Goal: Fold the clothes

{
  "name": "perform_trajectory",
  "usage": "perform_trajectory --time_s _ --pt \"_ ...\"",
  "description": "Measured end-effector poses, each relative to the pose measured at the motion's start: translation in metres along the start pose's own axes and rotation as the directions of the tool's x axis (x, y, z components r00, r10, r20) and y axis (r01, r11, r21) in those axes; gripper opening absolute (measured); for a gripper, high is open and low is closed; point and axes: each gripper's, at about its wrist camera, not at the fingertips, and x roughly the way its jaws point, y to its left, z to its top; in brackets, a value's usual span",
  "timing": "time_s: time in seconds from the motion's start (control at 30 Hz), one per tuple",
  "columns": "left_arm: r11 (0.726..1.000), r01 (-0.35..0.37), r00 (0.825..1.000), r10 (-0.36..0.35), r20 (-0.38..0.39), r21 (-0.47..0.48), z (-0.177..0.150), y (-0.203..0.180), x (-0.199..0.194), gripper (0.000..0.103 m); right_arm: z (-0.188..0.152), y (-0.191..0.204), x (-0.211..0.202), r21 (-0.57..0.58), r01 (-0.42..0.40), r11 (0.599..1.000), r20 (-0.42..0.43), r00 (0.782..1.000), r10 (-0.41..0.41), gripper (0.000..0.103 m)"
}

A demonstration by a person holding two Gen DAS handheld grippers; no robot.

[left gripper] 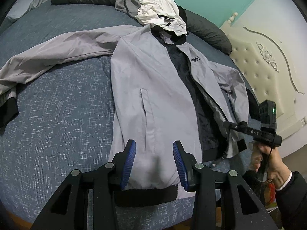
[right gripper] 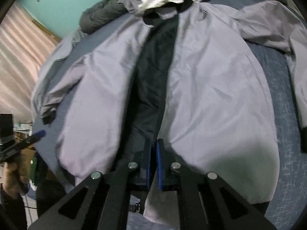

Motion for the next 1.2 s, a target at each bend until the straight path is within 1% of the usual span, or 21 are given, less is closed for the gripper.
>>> perform_trajectory --time_s 0.03,0.1,0.17,0.23,0.33,0.43,0.5,0.53,0.6,0.63,0.67,0.7,0.73,0.83,0.87,0.93,1.07,1.13,1.2 --pt "1.0 0.003 1.0 -0.003 0.001 0.001 0.0 -0.001 -0.001 0.044 0.002 0.002 -0.002 0.004 -0.023 1.0 0.005 1.0 0.023 0.005" --pt "1.0 0.002 1.0 -0.002 0.003 0.003 0.001 -0.003 -0.003 0.044 0.013 0.016 0.008 0.005 -0.06 0.998 0.002 0.998 0.06 0.005" --pt "1.0 -0.001 1.0 0.001 0.005 0.003 0.001 -0.003 -0.006 0.044 0.016 0.028 0.019 -0.007 -0.075 0.997 -0.014 0.997 0.074 0.005" --pt "1.0 -0.004 1.0 0.004 0.006 0.005 0.002 -0.003 -0.01 0.044 0.02 0.038 0.038 -0.015 -0.077 0.997 -0.038 0.996 0.077 0.005" --pt "1.0 -0.013 1.0 0.013 0.008 0.003 0.003 0.0 -0.013 0.045 0.023 0.041 0.064 0.029 -0.119 0.992 -0.058 0.991 0.121 0.005" --pt "1.0 -0.019 1.0 0.019 0.001 -0.008 0.004 0.005 -0.011 0.045 0.023 0.046 0.078 0.019 -0.121 0.992 -0.074 0.99 0.122 0.005" --pt "1.0 -0.018 1.0 0.018 -0.002 -0.012 0.004 0.007 -0.009 0.046 0.022 0.045 0.082 0.018 -0.124 0.992 -0.103 0.987 0.125 0.006" --pt "1.0 -0.017 1.0 0.017 -0.004 -0.013 0.003 0.008 -0.008 0.046 0.022 0.04 0.073 0.017 -0.12 0.993 -0.094 0.988 0.121 0.009" --pt "1.0 -0.014 1.0 0.013 -0.007 -0.016 0.003 0.01 -0.006 0.046 0.023 0.03 0.05 0.014 -0.105 0.994 -0.056 0.993 0.106 0.01" --pt "1.0 -0.014 1.0 0.014 -0.009 -0.017 0.003 0.012 -0.006 0.047 0.024 0.025 0.039 0.012 -0.098 0.995 -0.037 0.994 0.098 0.018" --pt "1.0 -0.015 1.0 0.015 -0.011 -0.018 0.003 0.013 -0.005 0.048 0.025 0.02 0.027 0.01 -0.09 0.996 -0.017 0.996 0.091 0.031" --pt "1.0 -0.018 1.0 0.018 -0.017 -0.018 0.003 0.015 -0.003 0.049 0.026 0.015 0.016 0.009 -0.083 0.997 0.002 0.997 0.083 0.036" --pt "1.0 -0.021 1.0 0.021 -0.023 -0.018 0.003 0.018 -0.001 0.05 0.026 0.01 0.004 0.008 -0.075 0.997 0.021 0.997 0.075 0.04" --pt "0.999 -0.031 0.999 0.03 -0.044 -0.023 0.002 0.025 0.005 0.051 0.028 -0.005 -0.031 0.005 -0.052 0.999 0.079 0.996 0.052 0.041" --pt "0.999 -0.036 0.998 0.035 -0.054 -0.029 0.001 0.028 0.008 0.052 0.026 -0.018 -0.04 0.02 -0.025 0.999 0.084 0.996 0.024 0.041" --pt "0.998 -0.044 0.996 0.041 -0.074 -0.044 -0.001 0.034 0.012 0.052 0.019 -0.043 -0.05 0.06 0.028 0.998 0.073 0.997 -0.032 0.042" --pt "0.997 -0.049 0.994 0.042 -0.098 -0.061 -0.007 0.042 0.017 0.057 0.0 -0.082 -0.054 0.131 0.091 0.987 0.022 0.995 -0.095 0.042" --pt "0.997 -0.051 0.993 0.043 -0.113 -0.065 -0.01 0.044 0.02 0.058 -0.011 -0.093 -0.05 0.159 0.074 0.985 -0.003 0.997 -0.074 0.043" --pt "0.996 -0.054 0.991 0.045 -0.124 -0.069 -0.012 0.046 0.022 0.058 -0.02 -0.096 -0.042 0.168 0.047 0.985 -0.031 0.999 -0.042 0.043"
